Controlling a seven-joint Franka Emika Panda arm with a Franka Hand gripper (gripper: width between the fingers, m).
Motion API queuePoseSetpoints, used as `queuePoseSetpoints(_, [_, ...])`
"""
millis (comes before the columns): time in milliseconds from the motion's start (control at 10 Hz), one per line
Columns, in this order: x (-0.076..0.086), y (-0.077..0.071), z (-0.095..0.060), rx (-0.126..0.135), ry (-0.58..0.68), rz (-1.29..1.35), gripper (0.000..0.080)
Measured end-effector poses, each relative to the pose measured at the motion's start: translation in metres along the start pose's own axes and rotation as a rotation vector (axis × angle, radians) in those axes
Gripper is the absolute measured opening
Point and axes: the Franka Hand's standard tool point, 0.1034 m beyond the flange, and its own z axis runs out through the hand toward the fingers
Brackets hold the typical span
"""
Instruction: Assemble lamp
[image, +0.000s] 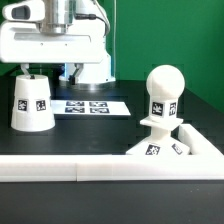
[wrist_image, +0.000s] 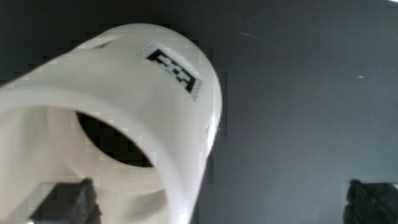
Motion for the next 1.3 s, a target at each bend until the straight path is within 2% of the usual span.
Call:
queuePoseSetpoints(100, [0.0009,-0.0001,-0.0005,0.0,0.001,-0.001,0.0698])
queuePoseSetpoints(300, [0.001,0.0,-0.0006,0.0,0.001,-0.001,0.0432])
queuePoseSetpoints(400, [0.0009,-0.0001,-0.0005,0.0,0.001,-0.001,0.0432])
queuePoseSetpoints(500, [0.0009,-0.0001,-0.0005,0.0,0.0,-0.001,0.0296])
queuePoseSetpoints(600, [0.0009,-0.0001,-0.0005,0.0,0.0,-0.001,0.0096])
queuePoseSetpoints(700, [0.0013,-0.0001,-0.0009,-0.001,0.002,-0.002,0.0096])
queuePoseSetpoints(800, [0.0016,0.0,-0.0014,-0.001,0.003,-0.002,0.0043])
queuePoseSetpoints(1300, [0.0021,-0.0029,-0.0025,0.003,-0.002,0.013,0.0043])
